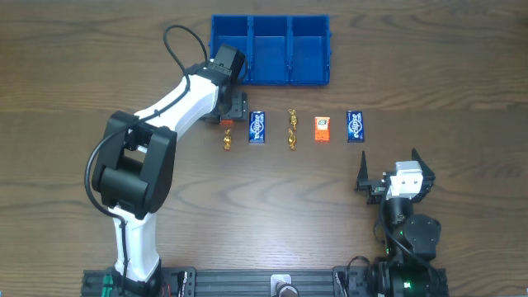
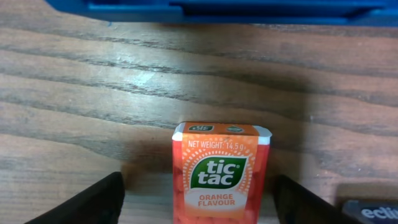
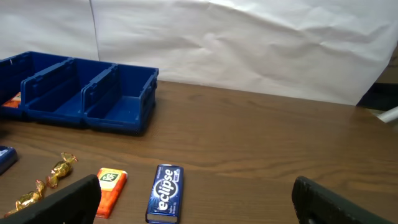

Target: Sort Candies Into Trays

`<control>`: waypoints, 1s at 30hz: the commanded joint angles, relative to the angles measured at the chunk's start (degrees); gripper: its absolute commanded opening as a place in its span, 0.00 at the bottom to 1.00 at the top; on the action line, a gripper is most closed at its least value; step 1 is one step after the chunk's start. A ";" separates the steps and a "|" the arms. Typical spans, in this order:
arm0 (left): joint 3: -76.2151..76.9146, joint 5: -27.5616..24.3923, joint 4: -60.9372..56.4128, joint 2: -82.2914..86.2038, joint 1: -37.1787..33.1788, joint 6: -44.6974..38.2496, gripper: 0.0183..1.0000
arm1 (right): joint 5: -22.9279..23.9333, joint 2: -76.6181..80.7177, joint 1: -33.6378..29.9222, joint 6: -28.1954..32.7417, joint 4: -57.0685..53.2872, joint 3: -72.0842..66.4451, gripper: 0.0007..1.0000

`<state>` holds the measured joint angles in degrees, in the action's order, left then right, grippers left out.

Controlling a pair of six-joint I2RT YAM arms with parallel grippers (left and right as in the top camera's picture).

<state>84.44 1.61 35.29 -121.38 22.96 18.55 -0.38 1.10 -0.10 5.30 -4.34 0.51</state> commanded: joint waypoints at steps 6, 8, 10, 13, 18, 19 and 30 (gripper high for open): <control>-0.17 0.26 -0.09 -1.51 -0.11 0.35 0.51 | 0.24 -0.11 0.02 0.79 -0.50 -0.04 1.00; -0.17 0.26 -0.09 -1.51 -0.11 0.35 0.47 | 0.24 -0.11 0.02 0.79 -0.50 -0.04 1.00; -0.17 0.24 -0.09 -1.51 -0.11 0.35 0.42 | 0.24 -0.11 0.02 0.76 -0.52 -0.04 1.00; -0.17 0.26 -0.09 -1.51 -0.11 0.35 0.37 | 0.24 -0.11 0.02 0.76 -0.52 -0.04 1.00; 0.52 0.02 0.31 -1.42 0.00 0.35 0.31 | 0.24 -0.11 0.02 0.79 -0.52 -0.04 1.00; 0.92 -0.04 0.63 -1.27 0.04 0.35 0.31 | 0.24 -0.11 0.02 0.79 -0.52 -0.04 1.00; 12.74 4.59 6.29 6.23 2.29 -0.79 0.28 | 0.24 -0.11 0.02 0.79 -0.52 -0.04 1.00</control>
<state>90.41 2.90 40.71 -120.20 24.36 19.05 -0.38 1.10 -0.10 5.30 -4.34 0.51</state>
